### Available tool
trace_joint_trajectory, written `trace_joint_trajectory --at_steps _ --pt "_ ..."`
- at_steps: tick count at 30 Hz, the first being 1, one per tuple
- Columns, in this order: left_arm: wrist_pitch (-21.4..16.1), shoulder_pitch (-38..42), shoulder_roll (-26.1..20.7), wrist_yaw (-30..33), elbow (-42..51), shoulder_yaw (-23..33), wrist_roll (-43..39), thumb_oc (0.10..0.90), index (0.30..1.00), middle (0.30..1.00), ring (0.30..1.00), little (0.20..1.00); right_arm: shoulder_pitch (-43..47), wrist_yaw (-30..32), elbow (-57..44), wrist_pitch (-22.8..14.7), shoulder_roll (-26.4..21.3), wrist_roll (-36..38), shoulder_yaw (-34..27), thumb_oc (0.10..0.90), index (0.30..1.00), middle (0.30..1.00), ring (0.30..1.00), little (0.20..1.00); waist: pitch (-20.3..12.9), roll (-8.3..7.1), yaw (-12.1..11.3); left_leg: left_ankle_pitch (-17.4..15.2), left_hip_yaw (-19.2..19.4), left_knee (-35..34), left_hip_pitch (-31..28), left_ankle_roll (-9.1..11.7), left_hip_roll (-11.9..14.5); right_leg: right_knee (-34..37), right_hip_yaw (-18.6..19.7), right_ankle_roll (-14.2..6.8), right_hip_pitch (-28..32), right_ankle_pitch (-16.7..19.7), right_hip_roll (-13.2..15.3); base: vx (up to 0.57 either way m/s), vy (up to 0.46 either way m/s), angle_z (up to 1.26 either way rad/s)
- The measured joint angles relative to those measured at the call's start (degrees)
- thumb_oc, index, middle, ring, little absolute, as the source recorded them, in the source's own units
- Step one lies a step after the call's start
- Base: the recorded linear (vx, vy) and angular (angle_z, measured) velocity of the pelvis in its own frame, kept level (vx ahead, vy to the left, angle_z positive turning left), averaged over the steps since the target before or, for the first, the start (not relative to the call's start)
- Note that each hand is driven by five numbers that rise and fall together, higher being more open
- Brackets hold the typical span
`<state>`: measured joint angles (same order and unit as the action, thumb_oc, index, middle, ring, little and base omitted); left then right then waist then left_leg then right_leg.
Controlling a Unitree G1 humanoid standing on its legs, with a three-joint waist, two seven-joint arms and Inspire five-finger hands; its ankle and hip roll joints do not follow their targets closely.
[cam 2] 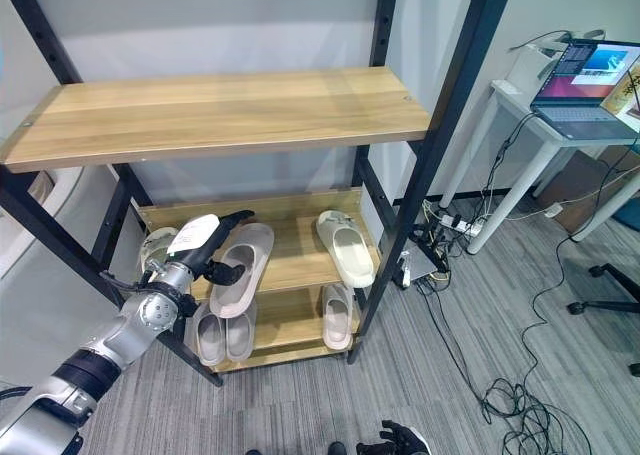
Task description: Arrange the slippers neatly on the shoe rack.
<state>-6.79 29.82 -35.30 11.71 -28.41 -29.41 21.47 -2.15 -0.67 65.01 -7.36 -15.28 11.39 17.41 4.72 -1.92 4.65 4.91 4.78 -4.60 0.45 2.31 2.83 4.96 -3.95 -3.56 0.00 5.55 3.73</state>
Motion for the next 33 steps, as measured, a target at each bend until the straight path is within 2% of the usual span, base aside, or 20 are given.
trace_joint_trajectory --at_steps 2,4,5,7,8,9,10,21,25,33 --pt "1.0 5.8 -2.3 0.6 -4.2 -2.1 2.0 0.800 0.900 0.900 0.900 0.900 2.4 0.0 0.2 -0.3 0.1 0.0 0.9 0.800 0.900 0.900 0.900 0.900 0.5 -1.07 0.4 1.3 1.0 0.0 3.9 -0.2 0.0 0.0 0.6 -0.1 -4.1 1.5 0.1 -0.09 0.017 -0.21" --pt "1.7 6.7 -2.9 0.8 -5.6 -2.2 1.9 0.800 0.900 0.900 0.900 0.900 2.5 0.1 0.2 -0.4 0.1 0.1 0.9 0.800 0.900 0.900 0.900 0.900 0.9 -1.61 1.5 1.4 1.2 0.0 4.3 -0.3 -0.1 0.0 0.8 0.0 -4.7 1.8 0.1 -0.08 0.032 -0.17" --pt "1.7 8.1 -3.1 1.9 -7.2 -2.2 1.9 0.800 0.900 0.900 0.900 0.900 2.6 0.5 0.1 -0.8 0.1 0.1 1.0 0.800 0.900 0.900 0.900 0.900 1.4 -2.19 1.6 1.3 2.1 0.0 4.8 -0.3 0.0 0.0 2.0 -0.3 -5.7 1.9 0.1 -0.04 0.024 -0.25" --pt "2.2 9.1 -3.3 2.9 -7.7 -2.0 1.7 0.800 0.900 0.900 0.900 0.900 3.3 0.7 0.0 -1.0 0.1 0.1 0.9 0.800 0.900 0.900 0.900 0.900 2.5 -2.33 1.6 1.1 2.6 -0.2 5.7 0.1 0.0 0.1 2.1 -0.6 -6.7 1.8 0.4 -0.02 0.011 -0.16" --pt "2.3 9.1 -3.3 2.9 -7.7 -2.0 1.7 0.598 0.596 0.596 0.596 0.596 3.4 0.9 0.0 -1.0 0.1 0.1 0.9 0.800 0.900 0.900 0.900 0.900 2.7 -2.31 1.6 1.1 2.7 -0.2 5.9 0.1 0.0 0.1 2.2 -0.7 -7.0 1.9 0.4 -0.01 0.009 -0.04" --pt "2.6 9.1 -3.3 2.9 -7.7 -2.2 1.6 0.417 0.326 0.326 0.326 0.326 3.4 1.2 -0.1 -1.0 0.1 0.1 1.0 0.800 0.900 0.900 0.900 0.900 2.7 -2.26 1.6 1.1 2.7 -0.2 6.2 0.1 0.1 0.0 2.2 -0.7 -7.3 2.0 0.3 -0.01 0.006 -0.05" --pt "2.6 9.1 -3.2 3.0 -7.7 -2.2 1.4 0.400 0.300 0.300 0.300 0.300 3.6 1.3 -0.1 -1.0 0.1 0.1 1.0 0.800 0.900 0.900 0.900 0.900 2.7 -2.23 1.6 1.1 2.7 -0.2 6.4 0.1 0.1 0.0 2.2 -0.6 -7.5 2.0 0.3 0.00 0.000 0.00" --pt "2.5 8.3 -1.6 3.9 -4.1 -0.2 0.2 0.400 0.300 0.300 0.300 0.300 3.8 2.0 0.0 -1.0 0.1 0.0 1.3 0.800 0.900 0.900 0.900 0.900 3.8 -1.86 1.0 1.0 2.7 -0.2 4.2 0.0 0.0 0.1 2.0 -0.6 -5.1 1.8 0.2 0.01 -0.003 0.01" --pt "1.8 3.8 -1.3 3.9 0.8 1.2 -3.0 0.400 0.300 0.300 0.300 0.300 3.7 2.0 -0.1 -1.0 0.1 0.0 1.0 0.800 0.900 0.900 0.900 0.900 4.1 -1.04 1.0 0.5 2.6 -0.2 3.3 0.6 0.2 0.4 2.0 -0.6 -4.3 1.3 0.3 0.00 0.000 0.00" --pt "0.3 -7.2 5.5 3.6 11.7 4.7 -10.6 0.400 0.300 0.300 0.300 0.300 3.0 2.0 -0.1 -0.8 0.1 0.0 0.9 0.800 0.900 0.900 0.900 0.900 4.2 -0.71 0.5 0.7 2.6 -0.2 1.4 -0.1 0.1 0.4 1.9 -0.4 -2.3 1.3 0.4 0.00 -0.017 0.00"
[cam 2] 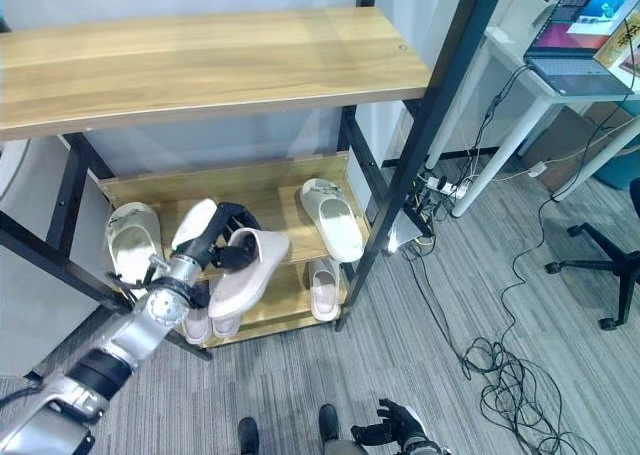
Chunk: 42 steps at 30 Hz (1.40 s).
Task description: Arrange the slippers neatly on the shoe rack.
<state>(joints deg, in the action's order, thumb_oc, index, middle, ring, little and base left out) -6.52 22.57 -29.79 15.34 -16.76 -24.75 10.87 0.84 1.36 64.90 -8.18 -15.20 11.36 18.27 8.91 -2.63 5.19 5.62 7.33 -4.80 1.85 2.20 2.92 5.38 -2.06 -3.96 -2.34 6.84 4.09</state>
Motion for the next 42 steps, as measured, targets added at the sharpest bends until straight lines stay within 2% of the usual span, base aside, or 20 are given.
trace_joint_trajectory --at_steps 6,11,16,19,22,25,26,27,32,37,40,42 --pt "-1.6 -5.0 2.4 -1.8 7.5 2.8 -6.6 0.400 0.300 0.300 0.300 0.300 -0.8 0.3 0.0 0.3 0.0 0.0 -1.2 0.800 0.900 0.900 0.900 0.900 0.0 1.14 -0.6 -0.2 0.0 0.0 -1.5 0.0 0.0 0.0 0.0 -0.4 1.5 -0.5 0.0 -0.01 -0.029 0.00" --pt "-3.5 -11.5 3.4 -6.9 13.3 2.8 -11.2 0.400 0.300 0.300 0.300 0.300 -1.5 0.4 0.1 0.5 -0.3 0.0 -3.0 0.800 0.900 0.900 0.900 0.900 -0.1 2.63 -0.7 -0.7 0.2 0.0 -2.6 0.3 0.1 0.0 0.2 -0.4 2.4 -0.5 0.0 0.00 -0.004 -0.01" --pt "-3.5 -13.3 3.8 -9.2 13.4 2.0 -11.4 0.400 0.300 0.300 0.300 0.300 -1.8 0.4 0.0 0.7 -0.3 0.0 -3.3 0.800 0.900 0.900 0.900 0.900 -0.2 2.83 -0.7 -0.7 0.2 0.0 -3.0 0.5 0.2 0.0 0.3 -0.3 2.8 -0.5 -0.1 -0.03 -0.029 0.00" --pt "-3.7 -17.0 4.0 -11.9 12.4 1.3 -12.9 0.400 0.300 0.300 0.300 0.300 -2.5 0.4 0.1 0.8 -0.5 0.1 -3.8 0.800 0.900 0.900 0.900 0.900 -0.7 3.55 -0.7 -0.8 0.2 0.0 -3.1 0.3 0.1 0.0 0.3 -0.3 2.8 -0.5 -0.1 -0.02 -0.022 -0.02" --pt "-2.4 -20.6 4.1 -14.6 7.6 -2.1 -12.8 0.400 0.300 0.300 0.300 0.300 -2.5 0.4 0.1 1.0 -0.7 0.1 -4.6 0.800 0.900 0.900 0.900 0.900 -1.0 4.01 -0.8 -0.6 0.1 0.0 -3.0 0.1 0.2 0.0 0.2 -0.3 2.9 -0.5 -0.3 -0.04 -0.003 0.02" --pt "-1.2 -23.0 4.1 -15.2 3.3 -3.9 -12.8 0.400 0.300 0.300 0.300 0.300 -2.5 0.5 0.1 1.0 -0.7 0.1 -4.6 0.800 0.900 0.900 0.900 0.900 -0.7 3.86 -0.8 -0.4 0.1 0.0 -2.6 0.1 0.3 -0.4 0.1 -0.3 2.4 -0.5 -0.5 -0.23 0.000 0.01" --pt "-1.0 -23.3 4.2 -15.1 2.2 -4.4 -12.8 0.400 0.300 0.300 0.300 0.300 -2.4 0.5 0.0 0.9 -0.9 0.1 -4.3 0.800 0.900 0.900 0.900 0.900 -0.3 3.34 -0.9 0.2 -0.2 0.2 -1.7 0.1 0.3 -0.9 0.1 -0.3 1.2 -0.5 -0.7 -0.41 -0.032 0.05" --pt "-1.0 -22.7 4.0 -14.7 0.8 -4.7 -12.8 0.400 0.300 0.300 0.300 0.300 -0.8 0.8 0.2 0.4 -1.1 0.2 -3.8 0.800 0.900 0.900 0.900 0.900 1.0 4.08 -1.1 0.9 -0.4 0.9 0.6 0.0 0.4 -3.3 0.0 -0.3 -1.7 -0.6 -0.7 -0.30 -0.051 0.09" --pt "-0.2 -13.3 3.8 -13.1 -5.8 -4.8 -12.7 0.400 0.300 0.300 0.300 0.300 6.4 1.7 0.1 -0.3 -1.0 2.7 -3.3 0.800 0.900 0.900 0.900 0.900 9.3 1.99 -2.3 0.0 -2.0 9.0 13.2 0.5 1.1 -13.8 -0.7 1.4 -14.9 -2.6 -0.6 -0.19 -0.045 0.11" --pt "0.1 -6.2 3.7 -9.6 -7.6 -5.2 -12.4 0.400 0.300 0.300 0.300 0.300 9.2 2.5 -2.5 -1.5 -1.7 4.7 -3.3 0.800 0.900 0.900 0.900 0.900 11.9 1.57 -2.3 -0.7 -3.0 16.2 23.5 0.4 1.3 -23.2 -1.6 1.8 -25.8 -5.4 0.3 -0.16 -0.006 0.10" --pt "0.0 -0.5 3.4 -6.5 -7.4 -5.0 -12.3 0.400 0.300 0.300 0.300 0.300 10.7 3.3 -6.8 -2.7 -2.8 5.2 -2.8 0.800 0.900 0.900 0.900 0.900 13.6 1.31 -2.2 -2.4 -2.9 23.6 32.5 0.3 2.0 -29.9 -1.2 2.4 -34.7 -6.6 0.3 -0.11 0.005 -0.04" --pt "0.1 4.3 3.4 -4.0 -7.5 -4.1 -12.2 0.400 0.300 0.300 0.300 0.300 12.6 4.1 -10.4 -3.5 -3.2 6.1 -2.8 0.800 0.900 0.900 0.900 0.900 15.1 0.96 -1.3 -4.0 -2.9 30.5 40.0 0.2 2.3 -36.8 -0.2 3.0 -42.4 -7.9 0.3 -0.14 0.003 -0.05"
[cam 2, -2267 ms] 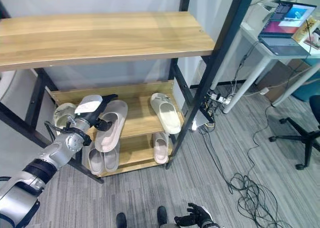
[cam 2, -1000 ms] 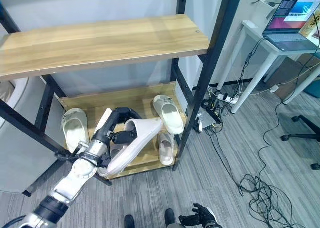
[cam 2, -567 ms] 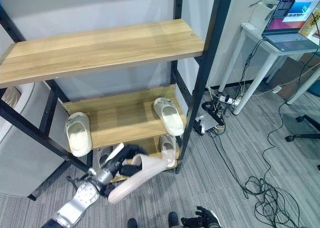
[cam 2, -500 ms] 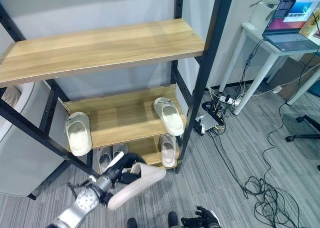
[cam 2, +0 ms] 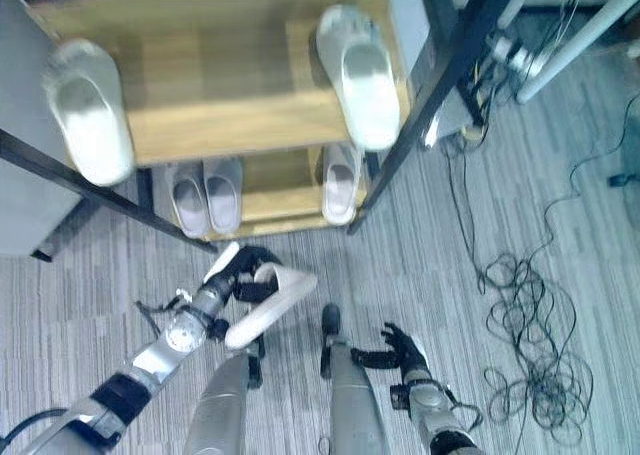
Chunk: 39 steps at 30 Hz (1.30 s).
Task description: Arrange the slippers neatly on the shoe rack.
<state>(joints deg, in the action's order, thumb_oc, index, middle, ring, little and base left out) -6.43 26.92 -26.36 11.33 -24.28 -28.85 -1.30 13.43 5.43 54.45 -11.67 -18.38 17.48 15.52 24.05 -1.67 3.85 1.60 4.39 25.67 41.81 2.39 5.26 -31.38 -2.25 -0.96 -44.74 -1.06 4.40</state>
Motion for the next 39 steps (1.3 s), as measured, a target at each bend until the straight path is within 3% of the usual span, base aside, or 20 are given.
trace_joint_trajectory --at_steps 2,8,12,15,16,22,25,30,39 --pt "0.0 3.2 -1.1 1.9 1.2 0.5 0.6 0.400 0.300 0.300 0.300 0.300 0.8 0.5 -3.4 -1.5 -0.2 0.9 -0.4 0.800 0.900 0.900 0.900 0.900 0.5 -0.19 0.8 -3.0 -0.3 8.3 7.1 0.0 0.5 -7.7 0.4 0.7 -6.8 -2.9 0.2 -0.03 -0.003 0.00" --pt "0.0 9.4 -3.8 8.2 2.7 2.7 2.2 0.400 0.300 0.300 0.300 0.300 3.3 4.1 -8.4 -3.3 -0.7 2.1 -0.1 0.800 0.900 0.900 0.900 0.900 1.0 -0.22 1.2 -9.9 -2.0 24.9 20.5 -0.2 2.5 -22.1 0.7 1.1 -19.9 -7.6 -1.0 0.02 0.016 -0.13" --pt "0.2 16.2 -7.4 14.1 3.1 5.2 4.3 0.400 0.300 0.300 0.300 0.300 6.5 5.6 -14.5 -4.8 -2.9 3.4 -0.3 0.800 0.900 0.900 0.900 0.900 2.8 0.06 2.1 -15.3 -4.4 42.5 33.0 0.3 3.8 -38.5 0.7 2.5 -31.8 -12.5 -1.6 0.05 0.018 -0.07" --pt "0.3 17.6 -9.4 17.6 4.0 6.0 6.1 0.400 0.300 0.300 0.300 0.300 7.6 7.4 -15.2 -4.7 -3.9 3.5 -0.4 0.800 0.900 0.900 0.900 0.900 4.5 0.74 2.1 -18.5 -5.4 48.9 37.4 -1.6 3.7 -43.8 0.8 2.5 -35.9 -14.3 -2.2 0.09 0.012 -0.08" --pt "0.3 18.1 -10.7 19.3 4.6 6.4 7.2 0.400 0.300 0.300 0.300 0.300 7.0 7.7 -15.9 -4.6 -4.5 3.5 -0.4 0.800 0.900 0.900 0.900 0.900 5.5 0.89 2.1 -19.4 -6.3 52.4 39.1 -1.0 3.8 -47.1 0.7 2.7 -37.4 -14.9 -2.3 0.12 0.003 -0.15" --pt "2.7 23.1 -15.4 26.1 4.3 6.3 8.9 0.400 0.300 0.300 0.300 0.300 3.3 8.6 -16.7 -4.3 -5.3 3.6 0.2 0.800 0.900 0.900 0.900 0.900 6.9 1.08 2.2 -24.8 -8.3 69.5 49.9 -1.7 3.8 -63.3 0.7 3.2 -47.6 -20.2 -1.8 0.13 -0.001 -0.02" --pt "2.8 25.5 -16.0 29.4 4.3 6.2 8.9 0.400 0.300 0.300 0.300 0.300 2.1 8.9 -18.4 -4.4 -6.5 4.1 0.7 0.800 0.900 0.900 0.900 0.900 7.0 1.08 2.2 -27.6 -8.5 77.2 54.0 -1.8 3.9 -70.8 1.9 2.5 -52.1 -22.6 -1.8 0.11 0.003 -0.03" --pt "4.1 27.7 -18.1 30.0 3.9 4.5 8.4 0.400 0.300 0.300 0.300 0.300 0.9 8.9 -22.4 -4.6 -7.2 5.3 0.6 0.800 0.900 0.900 0.900 0.900 7.3 0.59 3.1 -32.4 -7.3 85.5 55.0 -2.4 4.7 -79.1 4.6 0.9 -54.5 -26.0 -2.9 0.11 0.021 -0.08" --pt "4.6 35.6 -20.1 32.7 -3.0 -5.8 9.0 0.400 0.300 0.300 0.300 0.300 -5.5 8.8 -29.5 -5.8 -12.3 5.3 0.7 0.800 0.900 0.900 0.900 0.900 7.3 0.40 5.7 -39.8 -6.6 97.1 52.8 -3.1 5.1 -90.4 7.4 -0.7 -53.6 -31.9 -3.8 0.04 0.029 -0.01"
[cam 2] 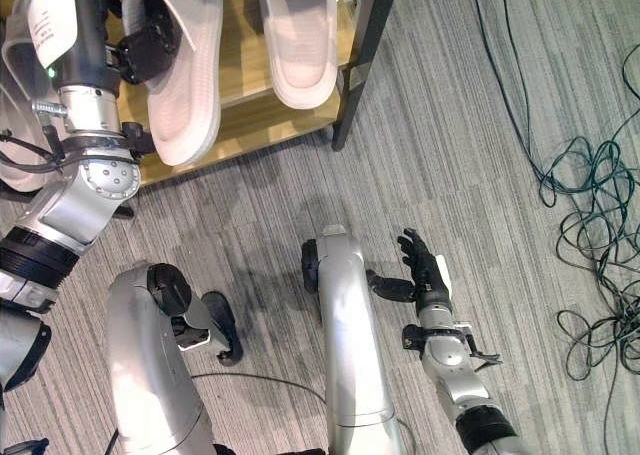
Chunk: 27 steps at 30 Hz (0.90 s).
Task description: Arrange the slippers neatly on the shoe rack.
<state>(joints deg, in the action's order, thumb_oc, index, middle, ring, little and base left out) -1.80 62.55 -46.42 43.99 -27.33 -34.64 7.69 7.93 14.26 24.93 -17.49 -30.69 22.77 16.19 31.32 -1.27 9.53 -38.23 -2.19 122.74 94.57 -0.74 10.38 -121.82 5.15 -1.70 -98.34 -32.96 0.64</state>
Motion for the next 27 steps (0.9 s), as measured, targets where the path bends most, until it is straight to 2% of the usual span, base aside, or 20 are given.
trace_joint_trajectory --at_steps 6,10,15,16,17,18,22,27 --pt "1.7 3.6 -0.1 0.7 -6.2 -3.5 0.0 0.400 0.300 0.300 0.300 0.300 -2.4 0.0 -2.4 -0.3 -1.8 0.7 0.0 0.800 0.900 0.900 0.900 0.900 0.0 -0.10 2.9 -2.7 0.3 3.6 -1.1 -0.1 0.6 -3.2 1.5 -1.5 0.3 -1.8 -0.9 0.00 0.043 -0.06" --pt "1.8 8.1 -0.1 0.2 -12.4 -9.9 1.6 0.400 0.300 0.300 0.300 0.300 -3.7 -0.4 -3.3 -1.0 -2.8 1.2 0.0 0.800 0.900 0.900 0.900 0.900 0.0 -0.19 3.2 -4.1 0.6 4.7 -2.0 -0.2 1.2 -4.1 1.9 -1.5 0.8 -2.5 -1.5 0.01 0.039 -0.08" --pt "1.8 11.6 -0.1 -1.7 -16.3 -12.9 2.2 0.400 0.300 0.300 0.300 0.300 -4.3 -0.6 -4.4 -2.0 -4.3 1.2 0.0 0.800 0.900 0.900 0.900 0.900 0.0 -0.33 4.5 -5.2 0.7 5.7 -2.9 0.6 1.5 -5.0 2.1 -2.1 1.2 -3.1 -1.9 0.00 0.024 -0.03" --pt "1.8 12.6 0.0 -2.3 -17.1 -13.5 2.2 0.480 0.420 0.420 0.420 0.420 -4.3 -0.6 -4.4 -2.3 -4.5 1.2 0.0 0.800 0.900 0.900 0.900 0.900 0.0 -0.33 4.5 -5.5 0.7 6.0 -3.0 0.3 1.5 -5.2 2.1 -2.0 1.3 -3.3 -2.0 0.00 0.000 0.00" --pt "1.8 13.4 0.2 -2.4 -17.9 -14.2 2.2 0.709 0.764 0.764 0.764 0.764 -4.3 -0.6 -4.4 -2.2 -4.6 1.2 0.0 0.800 0.900 0.900 0.900 0.900 0.0 -0.41 4.7 -5.6 0.8 6.0 -3.1 0.4 1.5 -5.3 2.1 -2.0 1.3 -3.4 -2.0 0.00 0.000 0.00" --pt "1.7 14.9 0.3 -3.2 -19.4 -15.7 2.2 0.800 0.900 0.900 0.900 0.900 -4.3 -0.9 -4.5 -2.2 -4.8 1.2 0.0 0.800 0.900 0.900 0.900 0.900 0.0 -0.45 4.7 -5.6 1.0 6.1 -3.4 0.4 1.5 -5.4 2.3 -1.8 1.5 -3.6 -2.0 0.00 0.000 0.00" --pt "1.8 17.9 0.8 -5.2 -23.1 -17.3 2.1 0.800 0.900 0.900 0.900 0.900 -4.1 -1.7 -4.6 -2.3 -6.0 1.2 0.4 0.800 0.900 0.900 0.900 0.900 0.0 -0.48 5.1 -6.1 1.1 6.3 -3.9 0.1 1.5 -5.6 2.5 -2.1 1.7 -3.8 -2.3 0.00 0.005 -0.01" --pt "1.7 18.6 0.8 -6.2 -22.1 -17.3 2.1 0.800 0.900 0.900 0.900 0.900 -4.2 -1.7 -4.6 -2.2 -6.3 1.0 0.5 0.800 0.900 0.900 0.900 0.900 0.0 -0.49 5.2 -7.1 1.2 7.1 -4.3 0.4 1.5 -6.5 2.6 -2.3 1.7 -4.1 -2.4 0.00 0.000 0.00"
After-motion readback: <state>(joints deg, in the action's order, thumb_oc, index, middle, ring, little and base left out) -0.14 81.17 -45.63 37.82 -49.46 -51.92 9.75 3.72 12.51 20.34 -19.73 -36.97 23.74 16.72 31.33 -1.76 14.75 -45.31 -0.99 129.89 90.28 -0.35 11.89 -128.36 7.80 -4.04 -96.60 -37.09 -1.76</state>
